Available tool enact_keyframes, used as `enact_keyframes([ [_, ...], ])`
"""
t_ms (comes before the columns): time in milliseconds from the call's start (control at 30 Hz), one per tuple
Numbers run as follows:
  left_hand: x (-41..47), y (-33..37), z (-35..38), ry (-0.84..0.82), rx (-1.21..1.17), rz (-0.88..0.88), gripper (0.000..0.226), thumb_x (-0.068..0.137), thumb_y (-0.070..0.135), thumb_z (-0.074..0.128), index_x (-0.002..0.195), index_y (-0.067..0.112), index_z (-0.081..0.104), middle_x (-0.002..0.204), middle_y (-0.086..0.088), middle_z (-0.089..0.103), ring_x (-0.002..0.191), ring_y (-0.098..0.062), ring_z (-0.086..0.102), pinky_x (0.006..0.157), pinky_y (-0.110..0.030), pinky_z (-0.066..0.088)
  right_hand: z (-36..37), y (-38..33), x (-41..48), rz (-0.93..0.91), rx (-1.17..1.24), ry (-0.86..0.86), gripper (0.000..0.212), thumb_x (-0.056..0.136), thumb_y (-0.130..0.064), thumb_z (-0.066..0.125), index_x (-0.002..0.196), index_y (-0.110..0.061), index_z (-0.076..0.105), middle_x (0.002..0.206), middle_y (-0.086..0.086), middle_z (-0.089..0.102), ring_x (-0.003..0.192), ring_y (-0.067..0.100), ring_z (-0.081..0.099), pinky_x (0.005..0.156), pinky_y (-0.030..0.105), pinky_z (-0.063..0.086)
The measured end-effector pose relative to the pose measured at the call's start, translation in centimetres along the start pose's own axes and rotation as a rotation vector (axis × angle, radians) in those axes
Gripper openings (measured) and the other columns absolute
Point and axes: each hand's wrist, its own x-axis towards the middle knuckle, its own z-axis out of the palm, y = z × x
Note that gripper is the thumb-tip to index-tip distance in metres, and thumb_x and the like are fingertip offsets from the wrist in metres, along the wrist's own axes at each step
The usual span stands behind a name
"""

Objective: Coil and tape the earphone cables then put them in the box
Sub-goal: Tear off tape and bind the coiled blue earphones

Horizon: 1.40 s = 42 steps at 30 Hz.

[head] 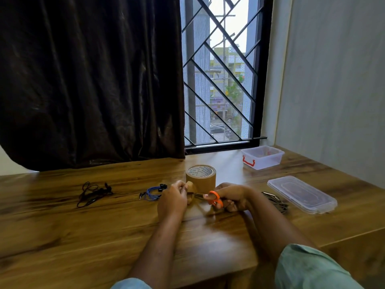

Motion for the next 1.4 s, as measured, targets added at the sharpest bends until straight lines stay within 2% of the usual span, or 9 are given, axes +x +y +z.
enact_keyframes([
  [300,0.3,-0.3,0.1,0.013,-0.038,-0.049,0.019,0.097,0.034,0.046,0.1,0.025,0.063,0.074,0.004,0.066,0.062,-0.011,0.058,0.044,-0.022,0.032,-1.4,0.8,-1.1,0.074,0.092,-0.126,0.019,0.085,-0.022,0.064,0.07,-0.01,0.067,0.065,0.006,0.062,0.036,0.001,0.042,0.036,0.009,0.037],
  [433,0.4,-0.4,0.3,0.021,-0.011,-0.054,0.022,0.098,0.031,0.045,0.112,0.027,0.062,0.083,0.003,0.068,0.063,-0.011,0.056,0.042,-0.022,0.029,-1.0,1.8,-0.9,0.019,-0.008,0.258,0.026,0.082,-0.028,0.074,0.08,-0.011,0.053,0.058,0.005,0.062,0.037,0.002,0.04,0.034,0.011,0.033],
  [567,0.3,-0.4,0.5,0.01,0.027,-0.063,0.025,0.097,0.027,0.045,0.116,0.024,0.061,0.086,0.001,0.069,0.064,-0.011,0.056,0.042,-0.022,0.03,0.7,2.6,-1.2,-0.15,0.003,0.569,0.031,0.077,-0.024,0.078,0.074,-0.013,0.049,0.049,0.004,0.057,0.039,0.01,0.046,0.037,0.018,0.035],
  [767,0.4,-0.4,0.7,0.001,0.03,-0.092,0.024,0.095,0.026,0.048,0.112,0.022,0.064,0.084,0.001,0.07,0.069,-0.015,0.063,0.044,-0.023,0.035,1.8,3.3,-0.3,-0.201,-0.335,1.054,0.02,0.076,-0.012,0.068,0.064,-0.015,0.053,0.069,0.007,0.065,0.067,0.025,0.066,0.066,0.036,0.054],
  [933,0.2,-0.5,0.6,-0.009,0.035,-0.096,0.023,0.095,0.025,0.048,0.109,0.021,0.066,0.08,0.0,0.069,0.063,-0.015,0.061,0.041,-0.022,0.033,1.7,2.0,0.6,-0.097,-0.387,0.979,0.018,0.07,-0.012,0.076,0.064,-0.016,0.059,0.077,0.009,0.07,0.075,0.022,0.068,0.067,0.028,0.054],
  [1100,0.1,-0.3,0.3,-0.001,0.04,-0.107,0.023,0.095,0.025,0.047,0.106,0.021,0.067,0.084,0.001,0.07,0.068,-0.015,0.061,0.046,-0.022,0.034,0.3,0.8,1.2,-0.012,-0.314,0.842,0.013,0.078,-0.007,0.073,0.09,-0.003,0.069,0.093,0.014,0.07,0.084,0.023,0.068,0.079,0.036,0.059],
  [1200,0.1,-0.3,0.4,-0.005,0.038,-0.114,0.023,0.095,0.025,0.048,0.107,0.021,0.067,0.086,0.0,0.07,0.071,-0.017,0.063,0.048,-0.023,0.037,1.3,0.5,1.5,-0.215,-0.451,0.992,0.018,0.086,-0.001,0.056,0.099,-0.01,0.064,0.094,0.012,0.066,0.073,0.019,0.062,0.061,0.022,0.052],
  [1300,0.1,0.0,0.3,-0.007,0.047,-0.109,0.024,0.095,0.026,0.048,0.108,0.02,0.067,0.092,-0.001,0.071,0.079,-0.018,0.064,0.057,-0.025,0.043,2.6,0.8,2.4,-0.359,-0.713,0.979,0.039,0.089,-0.012,0.052,0.125,-0.029,0.053,0.111,0.006,0.065,0.098,0.025,0.062,0.076,0.031,0.049],
  [1400,0.0,0.1,0.2,0.002,0.048,-0.107,0.025,0.095,0.026,0.048,0.11,0.02,0.066,0.098,-0.001,0.07,0.086,-0.018,0.064,0.061,-0.026,0.043,3.3,0.9,3.4,-0.345,-0.923,0.979,0.038,0.096,-0.025,0.046,0.133,-0.034,0.045,0.122,0.004,0.062,0.107,0.026,0.059,0.08,0.036,0.048],
])
